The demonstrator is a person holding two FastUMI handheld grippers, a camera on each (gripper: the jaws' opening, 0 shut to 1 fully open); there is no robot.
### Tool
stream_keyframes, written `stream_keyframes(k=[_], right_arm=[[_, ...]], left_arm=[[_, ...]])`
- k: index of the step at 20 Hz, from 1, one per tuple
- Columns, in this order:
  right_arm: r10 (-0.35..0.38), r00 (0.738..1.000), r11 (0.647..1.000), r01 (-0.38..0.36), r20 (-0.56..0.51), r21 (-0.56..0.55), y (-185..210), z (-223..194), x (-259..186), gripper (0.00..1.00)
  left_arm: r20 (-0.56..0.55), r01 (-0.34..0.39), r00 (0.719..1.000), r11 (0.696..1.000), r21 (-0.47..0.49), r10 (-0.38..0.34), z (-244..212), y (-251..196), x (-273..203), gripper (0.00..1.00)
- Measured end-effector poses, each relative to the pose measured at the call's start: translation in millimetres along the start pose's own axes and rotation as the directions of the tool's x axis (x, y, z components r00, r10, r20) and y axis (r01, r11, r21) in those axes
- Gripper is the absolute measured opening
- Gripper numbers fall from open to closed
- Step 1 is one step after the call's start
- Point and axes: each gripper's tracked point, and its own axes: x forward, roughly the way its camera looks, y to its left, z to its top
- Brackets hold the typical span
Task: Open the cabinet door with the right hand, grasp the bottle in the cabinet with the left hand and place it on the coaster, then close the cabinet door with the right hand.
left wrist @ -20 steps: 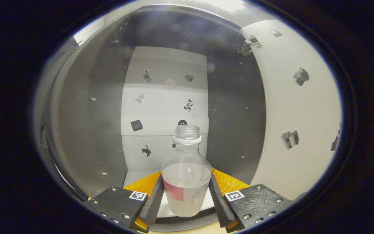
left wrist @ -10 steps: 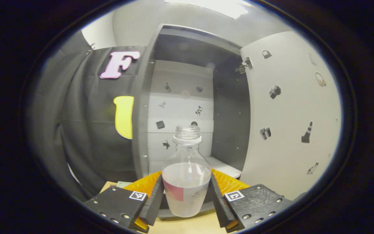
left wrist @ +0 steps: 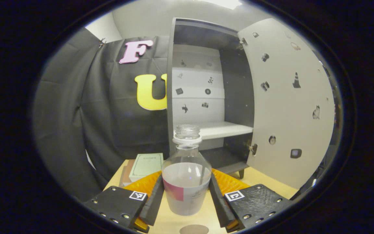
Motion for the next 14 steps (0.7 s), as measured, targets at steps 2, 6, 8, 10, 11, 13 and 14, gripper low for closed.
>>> stream_keyframes(k=[2,6,8,10,11,13,14], right_arm=[[-0.006,1.000,1.000,0.007,-0.026,0.018,1.8,-5.7,-5.2,0.95],[-0.029,0.998,0.994,0.034,-0.054,0.100,6.8,-14.5,-6.2,0.92],[-0.047,0.996,0.989,0.058,-0.080,0.138,7.6,-19.3,-6.9,0.92],[-0.067,0.996,0.980,0.077,-0.061,0.182,7.4,-14.4,-7.0,0.92],[-0.078,0.996,0.975,0.085,-0.043,0.205,7.0,-11.3,-2.7,0.98],[-0.108,0.994,0.970,0.109,-0.018,0.217,4.9,-6.5,5.5,0.98],[-0.121,0.993,0.972,0.122,-0.015,0.201,2.7,-5.3,7.3,0.98]], left_arm=[[-0.027,0.007,1.000,1.000,-0.021,-0.008,-37.3,-5.9,-6.2,0.72],[-0.038,0.006,0.999,0.999,-0.034,-0.007,-90.2,-18.8,-13.9,0.70],[-0.047,-0.006,0.999,1.000,-0.026,0.005,-113.3,-22.1,-16.5,0.72],[-0.059,-0.020,0.998,0.999,-0.034,0.018,-138.1,-23.6,-20.7,0.72],[-0.063,-0.030,0.998,0.998,-0.046,0.027,-147.8,-23.9,-22.4,0.72],[-0.059,-0.057,0.997,0.997,-0.048,0.054,-158.9,-24.5,-25.2,0.72],[-0.060,-0.074,0.996,0.996,-0.046,0.071,-164.2,-22.2,-25.6,0.72]])
